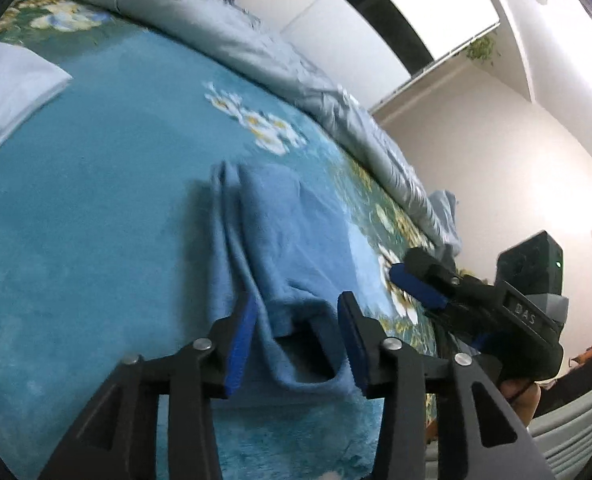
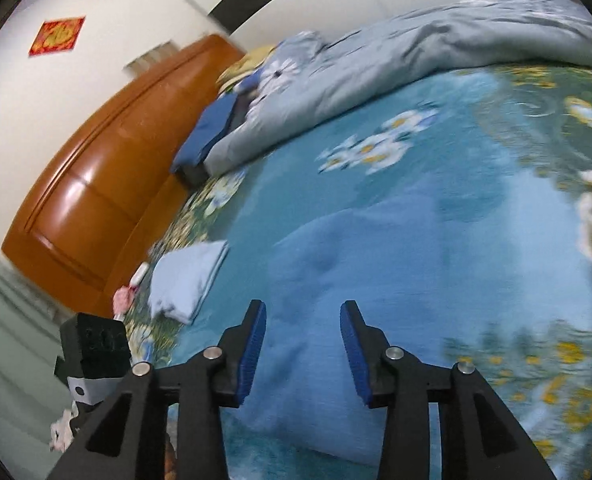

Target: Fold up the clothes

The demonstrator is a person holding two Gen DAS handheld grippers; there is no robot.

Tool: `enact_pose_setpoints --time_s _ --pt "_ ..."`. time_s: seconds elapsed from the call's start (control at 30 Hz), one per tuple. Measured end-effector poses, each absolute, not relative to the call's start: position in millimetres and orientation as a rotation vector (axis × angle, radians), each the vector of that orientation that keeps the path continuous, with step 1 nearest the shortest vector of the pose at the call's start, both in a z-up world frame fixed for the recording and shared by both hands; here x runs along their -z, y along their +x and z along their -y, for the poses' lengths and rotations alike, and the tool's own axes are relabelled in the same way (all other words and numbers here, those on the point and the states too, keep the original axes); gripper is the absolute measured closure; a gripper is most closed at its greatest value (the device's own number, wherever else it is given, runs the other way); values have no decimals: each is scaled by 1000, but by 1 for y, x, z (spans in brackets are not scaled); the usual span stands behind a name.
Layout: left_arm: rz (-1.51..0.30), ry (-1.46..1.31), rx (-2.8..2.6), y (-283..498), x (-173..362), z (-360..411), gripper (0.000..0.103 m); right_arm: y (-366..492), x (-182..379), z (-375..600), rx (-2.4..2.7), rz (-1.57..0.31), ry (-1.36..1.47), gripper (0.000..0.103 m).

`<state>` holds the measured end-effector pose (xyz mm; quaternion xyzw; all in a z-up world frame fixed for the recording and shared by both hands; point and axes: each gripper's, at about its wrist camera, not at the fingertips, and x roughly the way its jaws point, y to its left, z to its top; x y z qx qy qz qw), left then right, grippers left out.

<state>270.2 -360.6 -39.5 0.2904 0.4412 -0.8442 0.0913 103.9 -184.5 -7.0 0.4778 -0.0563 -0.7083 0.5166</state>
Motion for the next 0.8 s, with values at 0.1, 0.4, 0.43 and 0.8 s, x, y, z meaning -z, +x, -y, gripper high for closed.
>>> enact_pose_setpoints --time_s 0.1,0.4,0.43,0.8 --pt "-1392 881 2509 265 47 356 58 96 13 170 1724 139 1173 61" --pt "-1259 873 2548 269 26 340 59 88 29 157 1721 159 1225 61" --pt "-1230 882 2550 267 24 338 59 88 31 157 1718 164 1228 61" --pt "-1210 924 2540 259 39 336 94 87 41 153 1701 176 1263 61"
